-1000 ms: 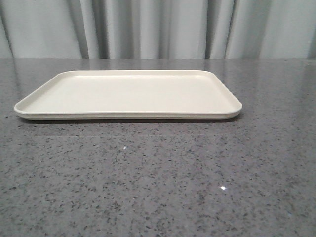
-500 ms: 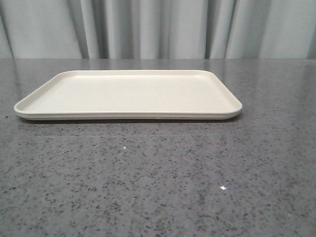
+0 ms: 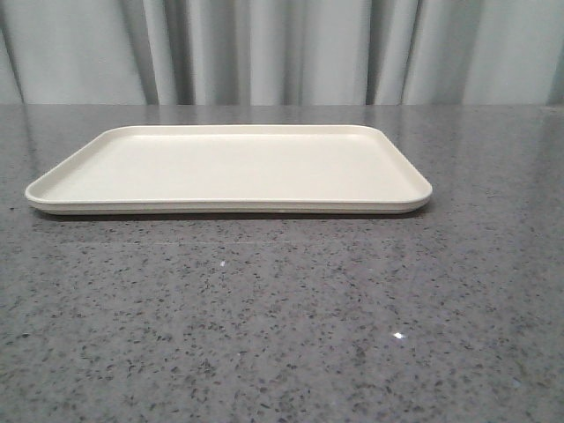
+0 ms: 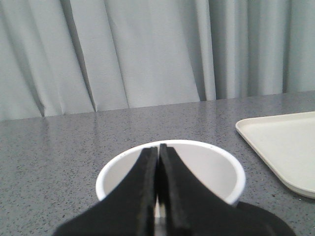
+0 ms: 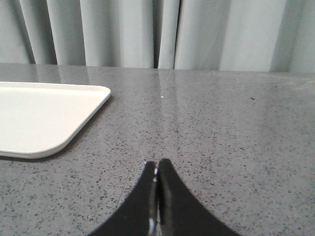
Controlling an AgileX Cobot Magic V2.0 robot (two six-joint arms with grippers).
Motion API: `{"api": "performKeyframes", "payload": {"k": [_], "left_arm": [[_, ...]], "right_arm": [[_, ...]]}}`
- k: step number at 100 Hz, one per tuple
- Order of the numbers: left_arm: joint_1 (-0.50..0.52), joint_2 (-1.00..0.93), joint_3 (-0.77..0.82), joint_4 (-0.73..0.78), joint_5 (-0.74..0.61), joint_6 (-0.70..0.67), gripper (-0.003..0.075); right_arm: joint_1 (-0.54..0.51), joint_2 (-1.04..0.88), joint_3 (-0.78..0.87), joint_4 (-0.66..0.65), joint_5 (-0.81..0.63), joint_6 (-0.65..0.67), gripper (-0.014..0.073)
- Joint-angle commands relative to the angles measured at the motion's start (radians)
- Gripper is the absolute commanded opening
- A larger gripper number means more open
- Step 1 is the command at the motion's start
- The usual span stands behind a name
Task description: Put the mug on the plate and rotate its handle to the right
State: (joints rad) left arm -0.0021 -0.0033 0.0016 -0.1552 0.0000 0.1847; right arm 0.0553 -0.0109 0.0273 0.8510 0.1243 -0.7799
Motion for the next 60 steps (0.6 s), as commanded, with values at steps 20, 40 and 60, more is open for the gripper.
{"api": "performKeyframes", "payload": {"k": [20, 40, 60], "left_arm": [[-0.005, -0.030, 0.007, -0.007, -0.072, -0.002, -0.0020], [-0.005, -0.030, 0.007, -0.007, -0.078, -0.002, -0.0020], [-0.005, -0.030, 0.007, -0.007, -0.080, -0.002, -0.0020]], "right_arm": [[0.003, -0.021, 0.000, 0.014, -0.061, -0.007, -0.0067], [0.003, -0.021, 0.000, 0.014, -0.060, -0.007, -0.0067], [0.003, -0.021, 0.000, 0.014, -0.060, -0.007, -0.0067]]}}
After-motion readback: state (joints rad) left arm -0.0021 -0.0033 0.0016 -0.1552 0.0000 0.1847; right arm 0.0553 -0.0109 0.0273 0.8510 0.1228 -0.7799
